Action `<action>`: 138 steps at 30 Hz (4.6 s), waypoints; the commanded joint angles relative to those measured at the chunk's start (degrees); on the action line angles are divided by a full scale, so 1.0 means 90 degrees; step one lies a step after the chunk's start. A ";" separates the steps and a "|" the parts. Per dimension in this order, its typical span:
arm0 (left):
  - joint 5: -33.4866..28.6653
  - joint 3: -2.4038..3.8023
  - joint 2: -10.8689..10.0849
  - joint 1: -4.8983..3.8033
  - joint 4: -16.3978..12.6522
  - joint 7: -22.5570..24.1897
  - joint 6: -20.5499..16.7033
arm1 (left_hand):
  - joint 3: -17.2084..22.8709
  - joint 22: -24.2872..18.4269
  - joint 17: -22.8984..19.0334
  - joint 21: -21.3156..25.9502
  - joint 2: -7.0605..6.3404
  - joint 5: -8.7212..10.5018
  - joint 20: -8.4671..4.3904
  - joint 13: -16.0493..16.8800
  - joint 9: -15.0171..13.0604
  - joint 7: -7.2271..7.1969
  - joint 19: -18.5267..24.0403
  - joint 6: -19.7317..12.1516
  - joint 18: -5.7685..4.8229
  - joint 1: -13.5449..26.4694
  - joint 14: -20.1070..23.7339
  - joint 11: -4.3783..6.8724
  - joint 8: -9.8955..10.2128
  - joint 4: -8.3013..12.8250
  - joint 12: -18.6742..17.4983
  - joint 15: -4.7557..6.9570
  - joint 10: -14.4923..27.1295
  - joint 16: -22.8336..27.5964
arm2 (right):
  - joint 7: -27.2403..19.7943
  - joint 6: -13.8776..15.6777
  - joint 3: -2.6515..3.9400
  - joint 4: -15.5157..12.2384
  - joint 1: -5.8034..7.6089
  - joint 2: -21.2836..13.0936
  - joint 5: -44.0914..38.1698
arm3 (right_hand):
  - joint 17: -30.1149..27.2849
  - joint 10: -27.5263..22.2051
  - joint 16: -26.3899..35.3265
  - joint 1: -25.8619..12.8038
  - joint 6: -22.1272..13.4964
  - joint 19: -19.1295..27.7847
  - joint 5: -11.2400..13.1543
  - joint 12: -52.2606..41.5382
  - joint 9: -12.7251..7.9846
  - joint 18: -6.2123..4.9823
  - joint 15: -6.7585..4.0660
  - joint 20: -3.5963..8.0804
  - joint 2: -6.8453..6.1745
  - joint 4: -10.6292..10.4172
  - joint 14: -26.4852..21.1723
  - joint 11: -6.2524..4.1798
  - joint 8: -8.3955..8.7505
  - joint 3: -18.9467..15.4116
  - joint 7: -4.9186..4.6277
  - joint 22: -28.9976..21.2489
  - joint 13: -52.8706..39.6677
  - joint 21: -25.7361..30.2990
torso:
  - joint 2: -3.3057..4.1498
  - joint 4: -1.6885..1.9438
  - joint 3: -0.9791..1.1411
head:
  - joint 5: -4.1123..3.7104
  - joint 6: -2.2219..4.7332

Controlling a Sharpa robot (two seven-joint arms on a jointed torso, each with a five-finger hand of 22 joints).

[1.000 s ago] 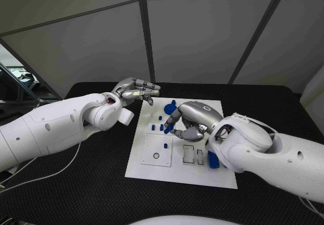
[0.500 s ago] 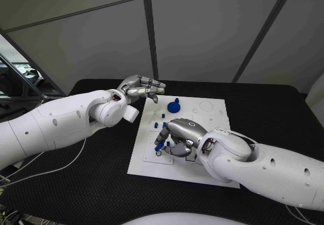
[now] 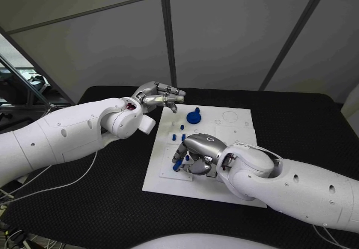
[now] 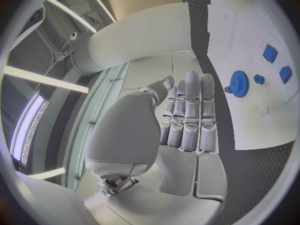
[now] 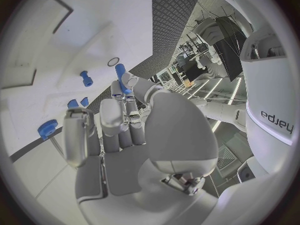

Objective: Assemble the parts on the task board

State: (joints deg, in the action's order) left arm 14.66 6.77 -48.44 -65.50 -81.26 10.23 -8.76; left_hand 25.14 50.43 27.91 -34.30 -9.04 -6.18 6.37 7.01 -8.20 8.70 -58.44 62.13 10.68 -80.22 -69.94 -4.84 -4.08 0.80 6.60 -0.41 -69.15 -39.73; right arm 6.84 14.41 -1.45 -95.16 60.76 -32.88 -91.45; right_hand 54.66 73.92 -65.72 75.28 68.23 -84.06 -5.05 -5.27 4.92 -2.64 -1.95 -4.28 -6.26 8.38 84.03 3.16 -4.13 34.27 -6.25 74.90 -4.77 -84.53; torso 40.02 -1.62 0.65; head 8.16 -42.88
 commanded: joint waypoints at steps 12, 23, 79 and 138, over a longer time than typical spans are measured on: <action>-0.0030 0.0005 -0.0005 -0.0009 -0.0001 0.0035 0.0074 | -0.0010 -0.0009 -0.0007 0.0024 0.0070 0.0015 0.0025 0.0011 -0.0009 0.0032 -0.0016 -0.0009 -0.0032 -0.0012 -0.0024 -0.0032 0.0027 0.0026 -0.0014 -0.0022 0.0026 0.0041 | 0.0407 -0.0315 -0.0021 0.0088 -0.0002 0.0073 -0.0644 | -0.0023 0.0103 0.0016 -0.0076 0.0027 -0.0247 -0.0005 0.0041 0.0014 0.0090 -0.0044 0.0044 0.0009 -0.0058 0.0060 -0.0077 -0.0006 -0.0014 -0.0007 0.0975 -0.0010 0.0031 | 0.0000 -0.0004 0.0002 | 0.0008 -0.0036; -0.0030 0.0005 -0.0005 -0.0008 0.0007 0.0030 0.0081 | -0.0010 -0.0009 -0.0007 0.0024 0.0070 0.0015 0.0025 0.0011 -0.0009 0.0032 -0.0016 -0.0009 -0.0032 -0.0012 -0.0024 -0.0032 0.0027 0.0026 -0.0014 -0.0022 0.0026 0.0041 | 0.0520 -0.0267 -0.0021 0.0043 -0.0010 0.0080 -0.0821 | 0.0005 0.0101 -0.0005 -0.0083 0.0027 -0.0251 -0.0004 0.0047 0.0015 0.0092 -0.0044 0.0044 0.0007 -0.0062 0.0063 -0.0077 -0.0005 -0.0016 -0.0006 0.0982 -0.0010 0.0024 | -0.0002 0.0001 0.0003 | 0.0012 -0.0048; -0.0107 -0.0040 -0.0163 -0.0008 -0.0046 -0.0017 0.0014 | -0.0023 -0.0017 -0.0010 0.0041 0.0070 0.0022 0.0028 0.0018 -0.0012 0.0032 -0.0017 -0.0017 -0.0031 -0.0003 -0.0026 -0.0034 0.0030 0.0030 -0.0017 -0.0024 0.0034 0.0061 | 0.0463 0.1242 0.0314 -0.1236 0.0078 -0.2560 0.2648 | 0.0459 0.1381 -0.0605 -0.1237 -0.0184 -0.0375 -0.0046 -0.2564 0.0245 0.0138 -0.0328 0.0303 -0.0631 -0.0855 0.0213 -0.0455 -0.0297 -0.1702 0.0306 0.1147 -0.2109 -0.0115 | -0.0054 -0.0101 -0.0041 | -0.0505 0.0172; -0.0248 -0.0122 -0.0214 0.0088 0.0033 0.0026 0.0021 | -0.0070 -0.0054 -0.0009 0.0102 0.0085 0.0107 0.0043 0.0037 -0.0022 0.0029 -0.0028 -0.0019 -0.0031 0.0079 -0.0045 -0.0034 0.0027 -0.0017 -0.0016 -0.0033 0.0043 0.0098 | 0.2974 0.0610 0.0151 -0.1530 -0.0533 -0.2799 0.0710 | 0.2654 0.1476 -0.2072 -0.0905 -0.0461 -0.0660 -0.0635 -0.8726 0.2799 0.0293 -0.0390 0.0366 -0.0569 -0.2802 0.0417 -0.0545 -0.0462 -0.4037 0.0416 0.1677 -0.8750 -0.0608 | -0.0113 -0.0248 -0.0049 | -0.0811 0.0063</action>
State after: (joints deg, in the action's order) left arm 12.85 5.63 -50.40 -64.64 -80.92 10.04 -8.78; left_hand 24.73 50.03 27.89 -33.65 -8.66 -5.51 6.57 7.26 -8.31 8.70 -58.64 62.13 10.69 -79.84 -70.14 -5.07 -4.08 0.71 6.60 -0.61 -68.92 -39.06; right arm 32.71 23.11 -0.07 -109.04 55.98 -58.26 -84.47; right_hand 74.92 84.03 -84.20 67.55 64.23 -84.04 -10.54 -83.65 30.01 -0.85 -5.54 -1.00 -11.27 -16.96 84.13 -1.44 -8.36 -1.70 -2.66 74.90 -74.93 -89.83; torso 39.02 -3.90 0.19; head 0.76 -42.25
